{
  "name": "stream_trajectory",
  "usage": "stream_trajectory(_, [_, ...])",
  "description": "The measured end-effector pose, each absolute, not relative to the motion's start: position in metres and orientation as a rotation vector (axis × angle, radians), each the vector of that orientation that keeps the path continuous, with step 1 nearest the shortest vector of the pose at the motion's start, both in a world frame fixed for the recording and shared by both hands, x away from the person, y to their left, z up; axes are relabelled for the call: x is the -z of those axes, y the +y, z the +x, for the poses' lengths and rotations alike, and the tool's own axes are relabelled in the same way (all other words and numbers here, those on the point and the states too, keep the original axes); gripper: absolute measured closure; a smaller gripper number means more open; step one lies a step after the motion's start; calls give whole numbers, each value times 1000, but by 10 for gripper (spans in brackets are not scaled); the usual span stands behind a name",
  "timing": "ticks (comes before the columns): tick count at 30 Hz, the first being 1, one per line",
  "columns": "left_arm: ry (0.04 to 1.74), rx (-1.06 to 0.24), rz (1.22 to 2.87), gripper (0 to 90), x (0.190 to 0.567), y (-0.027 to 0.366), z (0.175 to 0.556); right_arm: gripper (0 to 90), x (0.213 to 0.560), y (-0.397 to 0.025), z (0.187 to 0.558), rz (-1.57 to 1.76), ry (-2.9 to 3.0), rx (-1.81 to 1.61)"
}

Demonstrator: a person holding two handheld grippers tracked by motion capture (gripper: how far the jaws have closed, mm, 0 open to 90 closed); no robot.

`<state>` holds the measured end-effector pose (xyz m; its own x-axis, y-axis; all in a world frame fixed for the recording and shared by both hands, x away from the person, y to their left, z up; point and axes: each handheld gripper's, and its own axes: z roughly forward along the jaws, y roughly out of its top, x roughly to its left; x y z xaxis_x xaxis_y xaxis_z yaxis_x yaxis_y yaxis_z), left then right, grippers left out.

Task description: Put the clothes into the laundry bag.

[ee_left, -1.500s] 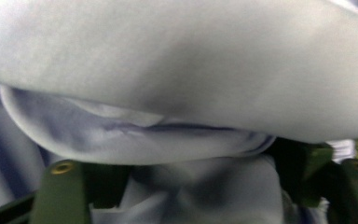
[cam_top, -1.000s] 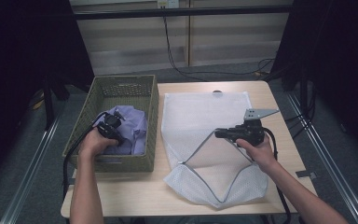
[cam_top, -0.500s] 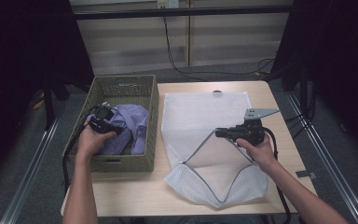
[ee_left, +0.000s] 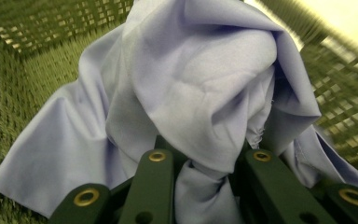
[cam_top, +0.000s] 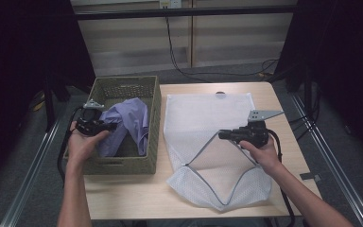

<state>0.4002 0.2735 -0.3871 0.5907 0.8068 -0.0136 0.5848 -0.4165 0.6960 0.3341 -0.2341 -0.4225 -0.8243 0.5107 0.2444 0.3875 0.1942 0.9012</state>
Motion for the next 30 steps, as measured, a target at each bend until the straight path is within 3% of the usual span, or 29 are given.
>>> stream_trajectory(3, [1094,-453,2052,791,381,277,391,880,423,-234,334,883,2341,-1711])
stream_trajectory(30, [968,-589,1732,791,338,292,351,881,424,-232,333,876,2355,-1705])
